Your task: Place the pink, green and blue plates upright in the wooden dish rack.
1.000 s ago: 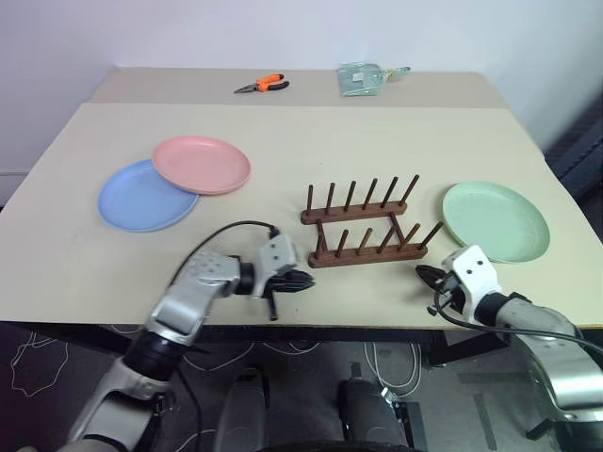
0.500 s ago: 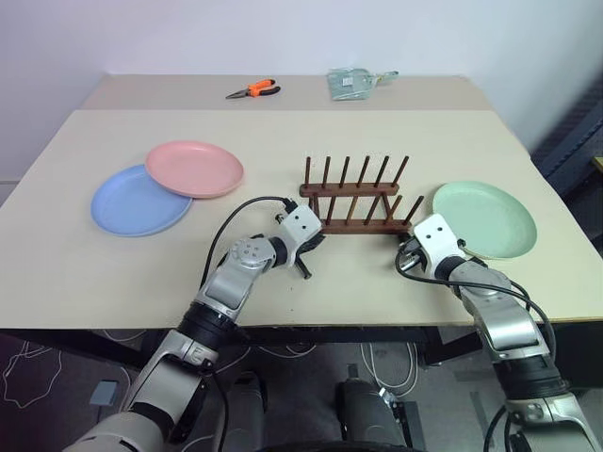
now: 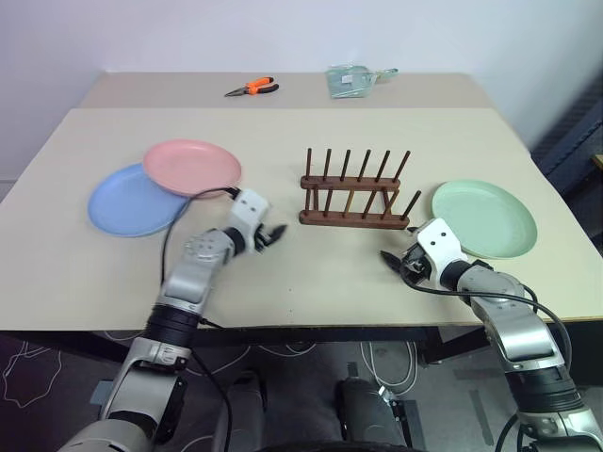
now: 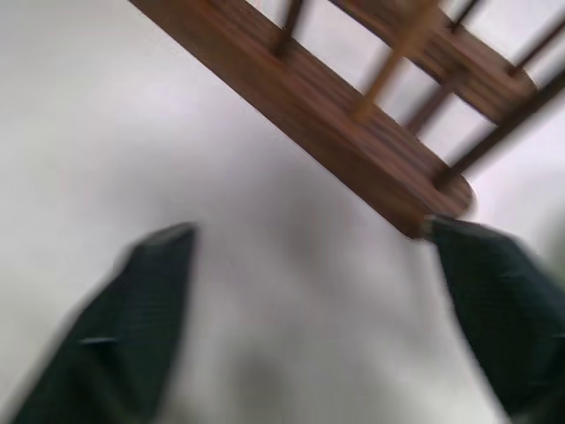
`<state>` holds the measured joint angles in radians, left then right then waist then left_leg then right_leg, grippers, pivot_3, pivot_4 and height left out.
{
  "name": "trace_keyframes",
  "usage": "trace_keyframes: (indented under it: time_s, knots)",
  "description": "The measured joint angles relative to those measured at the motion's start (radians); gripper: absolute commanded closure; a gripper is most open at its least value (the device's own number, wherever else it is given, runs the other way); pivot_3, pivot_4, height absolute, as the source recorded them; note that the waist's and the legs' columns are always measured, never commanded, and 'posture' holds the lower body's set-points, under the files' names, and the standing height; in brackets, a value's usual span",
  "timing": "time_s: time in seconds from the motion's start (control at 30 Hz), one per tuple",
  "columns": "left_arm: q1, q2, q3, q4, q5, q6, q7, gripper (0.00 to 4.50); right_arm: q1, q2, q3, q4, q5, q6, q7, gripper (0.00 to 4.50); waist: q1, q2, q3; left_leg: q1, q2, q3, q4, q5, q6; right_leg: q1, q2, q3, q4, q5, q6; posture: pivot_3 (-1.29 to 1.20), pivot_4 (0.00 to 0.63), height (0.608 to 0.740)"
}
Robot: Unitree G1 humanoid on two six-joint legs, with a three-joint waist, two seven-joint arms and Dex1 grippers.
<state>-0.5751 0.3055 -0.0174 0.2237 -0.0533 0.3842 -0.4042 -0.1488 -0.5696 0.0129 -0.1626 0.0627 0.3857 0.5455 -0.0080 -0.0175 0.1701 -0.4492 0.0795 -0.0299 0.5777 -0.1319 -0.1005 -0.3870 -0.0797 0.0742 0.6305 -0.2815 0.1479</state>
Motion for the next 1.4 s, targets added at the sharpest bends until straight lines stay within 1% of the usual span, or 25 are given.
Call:
trace_keyframes:
  time_s: [0.13,0.2,0.27,0.33,0.4,0.5,0.57,0.7,0.83,0.87,0.93,1.13,1.17,1.2,1.27,1.33,1.4]
  knots:
    - [-0.088,-0.026,0.139,-0.062,-0.037,0.004,0.134,0.52,-0.001,0.002,0.02,-0.009,-0.003,-0.014,0.007,0.2,0.006,0.0,0.0,-0.003,-0.001,0.0,0.0,0.0,0.0,-0.001,0.0,0.0,-0.001,0.0,0.0,0.0,0.15,0.74]
    - [-0.102,-0.051,0.206,-0.111,-0.07,0.023,0.203,0.52,-0.021,0.007,0.025,0.005,-0.006,-0.022,0.007,0.2,0.003,0.0,0.0,-0.003,0.0,0.0,-0.001,0.0,0.0,-0.002,0.0,0.0,-0.001,0.0,0.001,0.0,0.15,0.74]
    - [-0.107,-0.057,0.256,-0.151,-0.084,0.046,0.271,0.52,-0.037,0.009,0.026,0.015,-0.011,-0.028,0.005,0.2,-0.006,0.0,0.0,-0.002,0.0,0.0,-0.001,0.0,0.0,-0.002,0.0,0.0,0.0,0.0,0.001,0.0,0.15,0.74]
    - [-0.111,-0.056,0.313,-0.186,-0.086,0.1,0.369,0.52,-0.046,0.009,0.028,0.032,-0.017,-0.038,0.005,0.2,-0.009,0.0,0.0,-0.001,0.0,0.0,-0.002,0.0,0.0,-0.002,0.0,0.0,0.0,0.0,0.001,0.0,0.15,0.74]
    - [-0.127,-0.054,0.403,-0.188,-0.092,0.179,0.473,0.52,-0.046,0.01,0.039,0.045,-0.022,-0.051,0.005,0.2,-0.008,0.0,0.0,-0.001,0.0,0.0,-0.001,0.0,0.0,-0.002,0.0,0.0,0.0,0.0,0.001,0.0,0.15,0.74]
    - [-0.132,-0.041,0.515,-0.182,-0.108,0.288,0.581,0.52,-0.046,0.014,0.049,0.057,-0.027,-0.065,0.007,0.2,-0.006,-0.001,0.0,-0.002,0.0,0.0,-0.001,0.0,0.0,-0.002,0.0,0.0,0.0,0.0,0.001,0.0,0.15,0.74]
    - [-0.132,-0.046,0.569,-0.177,-0.132,0.336,0.619,0.52,-0.052,0.019,0.052,0.063,-0.031,-0.069,0.007,0.2,0.0,-0.002,0.001,-0.002,-0.001,0.0,-0.001,0.0,-0.001,-0.002,0.0,0.0,0.0,0.0,0.001,0.0,0.15,0.74]
    - [-0.171,-0.112,0.678,-0.151,-0.252,0.434,0.657,0.52,-0.061,0.028,0.058,0.07,-0.04,-0.079,0.009,0.2,0.007,-0.003,0.001,-0.002,-0.001,0.0,0.0,0.0,-0.001,-0.001,0.0,0.0,0.0,0.0,0.001,0.0,0.15,0.74]
    - [-0.209,-0.122,0.7,-0.077,-0.365,0.497,0.614,0.52,-0.06,0.033,0.058,0.07,-0.041,-0.081,0.009,0.2,0.002,-0.003,0.001,-0.003,-0.001,0.0,-0.001,0.0,-0.001,-0.002,0.0,0.0,0.0,0.0,0.001,0.0,0.15,0.74]
    - [-0.218,-0.122,0.7,-0.065,-0.378,0.5,0.609,0.76,-0.058,0.033,0.058,0.07,-0.042,-0.083,0.009,0.2,-0.001,-0.003,0.001,-0.002,-0.001,0.0,-0.001,0.0,-0.001,-0.002,0.0,0.0,0.0,0.0,0.001,0.0,0.15,0.74]
    - [-0.24,-0.121,0.703,-0.031,-0.4,0.498,0.612,1.38,-0.05,0.033,0.056,0.066,-0.042,-0.088,0.006,0.2,-0.004,-0.003,0.001,-0.002,-0.001,0.0,-0.001,0.0,-0.001,-0.002,0.0,0.0,0.0,0.0,0.001,0.0,0.15,0.74]
    - [-0.265,-0.112,0.743,0.088,-0.437,0.451,0.664,4.36,-0.005,0.014,0.038,0.02,-0.041,-0.082,0.001,0.2,-0.005,-0.003,0.002,-0.002,-0.001,0.0,-0.001,0.0,-0.001,-0.002,0.0,0.0,0.0,0.0,0.001,0.0,0.15,0.74]
    - [-0.265,-0.109,0.741,0.094,-0.441,0.45,0.663,4.44,0.004,0.003,0.032,0.01,-0.041,-0.077,0.004,0.2,-0.004,-0.004,0.002,-0.003,-0.001,0.0,-0.001,0.0,-0.001,-0.002,0.0,0.0,0.0,0.0,0.001,0.0,0.15,0.74]
    - [-0.265,-0.106,0.74,0.1,-0.441,0.44,0.665,4.48,0.013,-0.012,0.023,0.0,-0.039,-0.071,0.013,0.1,-0.002,-0.004,0.002,-0.003,-0.001,0.0,-0.001,0.0,-0.001,-0.002,0.0,0.0,-0.001,0.0,0.001,0.0,0.15,0.74]
    - [-0.264,-0.094,0.726,0.101,-0.441,0.413,0.629,4.48,0.039,-0.06,-0.02,-0.037,-0.003,-0.041,0.055,0.1,0.0,-0.004,0.002,-0.004,-0.001,0.0,-0.001,0.0,-0.001,-0.003,0.0,0.0,-0.001,0.0,0.001,0.0,0.15,0.74]
    - [-0.262,-0.076,0.67,0.07,-0.439,0.367,0.55,4.48,0.053,-0.128,-0.09,-0.098,0.056,-0.006,0.115,0.1,0.0,-0.006,0.003,-0.006,-0.001,0.0,-0.001,0.001,-0.001,-0.005,0.0,-0.001,-0.001,0.0,0.001,0.0,0.15,0.74]
    - [-0.264,-0.066,0.606,0.016,-0.438,0.336,0.48,4.48,0.025,-0.16,-0.135,-0.161,0.094,0.015,0.145,0.1,-0.002,-0.006,0.004,-0.006,-0.001,0.0,-0.001,0.001,-0.002,-0.004,0.0,-0.001,-0.001,0.0,0.001,0.0,0.15,0.74]
